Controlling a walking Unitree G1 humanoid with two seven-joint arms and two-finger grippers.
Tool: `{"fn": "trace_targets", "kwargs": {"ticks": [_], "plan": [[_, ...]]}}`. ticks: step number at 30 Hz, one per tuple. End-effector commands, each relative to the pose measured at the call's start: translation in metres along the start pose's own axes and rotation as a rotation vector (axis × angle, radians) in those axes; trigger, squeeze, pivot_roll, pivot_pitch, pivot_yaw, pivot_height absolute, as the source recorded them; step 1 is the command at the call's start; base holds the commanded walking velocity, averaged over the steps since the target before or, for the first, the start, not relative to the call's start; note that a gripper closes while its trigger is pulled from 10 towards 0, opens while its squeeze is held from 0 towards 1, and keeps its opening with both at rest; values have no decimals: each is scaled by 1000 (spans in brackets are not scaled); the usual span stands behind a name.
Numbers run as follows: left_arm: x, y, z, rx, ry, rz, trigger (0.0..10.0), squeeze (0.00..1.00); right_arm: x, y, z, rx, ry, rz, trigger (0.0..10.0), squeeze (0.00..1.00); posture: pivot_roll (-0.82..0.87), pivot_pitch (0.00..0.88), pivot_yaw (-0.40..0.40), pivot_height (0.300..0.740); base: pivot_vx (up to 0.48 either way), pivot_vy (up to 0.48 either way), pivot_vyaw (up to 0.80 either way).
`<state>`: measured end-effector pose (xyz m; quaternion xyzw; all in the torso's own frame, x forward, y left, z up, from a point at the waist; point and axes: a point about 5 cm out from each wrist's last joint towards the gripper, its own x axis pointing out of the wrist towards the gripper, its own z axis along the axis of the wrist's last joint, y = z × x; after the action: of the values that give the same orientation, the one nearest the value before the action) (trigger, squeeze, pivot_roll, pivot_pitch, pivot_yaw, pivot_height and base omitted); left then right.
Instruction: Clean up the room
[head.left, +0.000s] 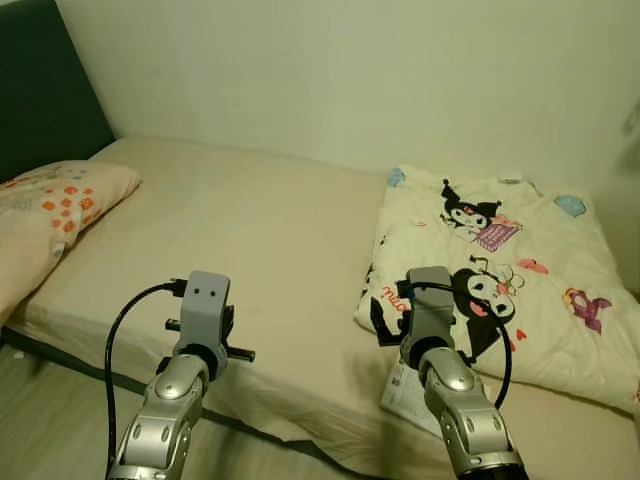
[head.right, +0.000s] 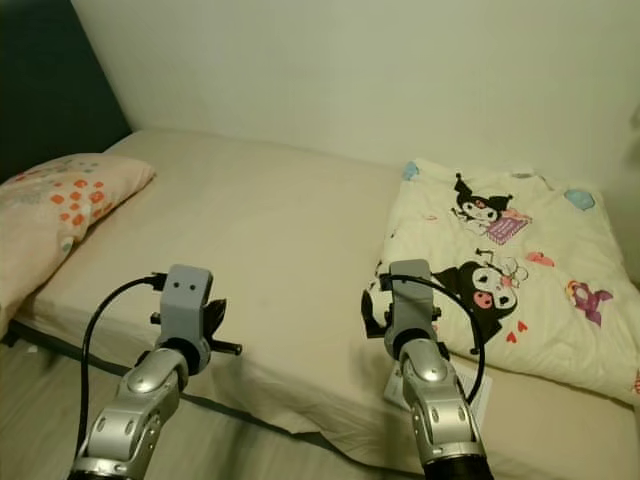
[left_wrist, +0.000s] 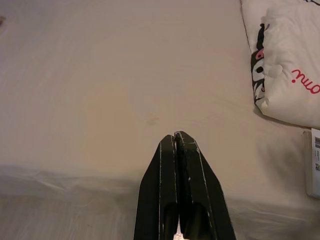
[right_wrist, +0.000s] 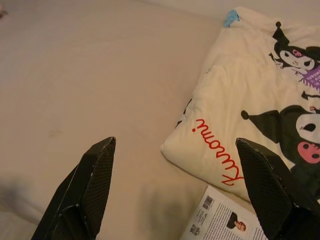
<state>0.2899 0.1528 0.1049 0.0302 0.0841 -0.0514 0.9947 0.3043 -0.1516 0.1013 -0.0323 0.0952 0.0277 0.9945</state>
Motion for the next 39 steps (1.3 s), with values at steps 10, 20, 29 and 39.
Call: {"fn": "trace_targets", "kwargs": {"ticks": [10,20,29,39], "plan": [[0,-2,-3,6,8,-5,10000,0,-5,-8,-2,14,2,-31,10000,0,-118,103,43,740,0,0,0],[3,-2,2,35,-17,-23,10000,0,-6,-11,-3,27,-1,-52,10000,0,-119,97,58,740,0,0,0],[11,-2,3,46,5,-27,10000,0,-6,-13,-2,36,-7,-78,10000,0,-128,84,93,740,0,-373,0],[12,2,-6,51,49,-2,10000,0,-6,-12,-13,10,67,-62,10000,0,-133,85,72,740,0,0,0]]}}
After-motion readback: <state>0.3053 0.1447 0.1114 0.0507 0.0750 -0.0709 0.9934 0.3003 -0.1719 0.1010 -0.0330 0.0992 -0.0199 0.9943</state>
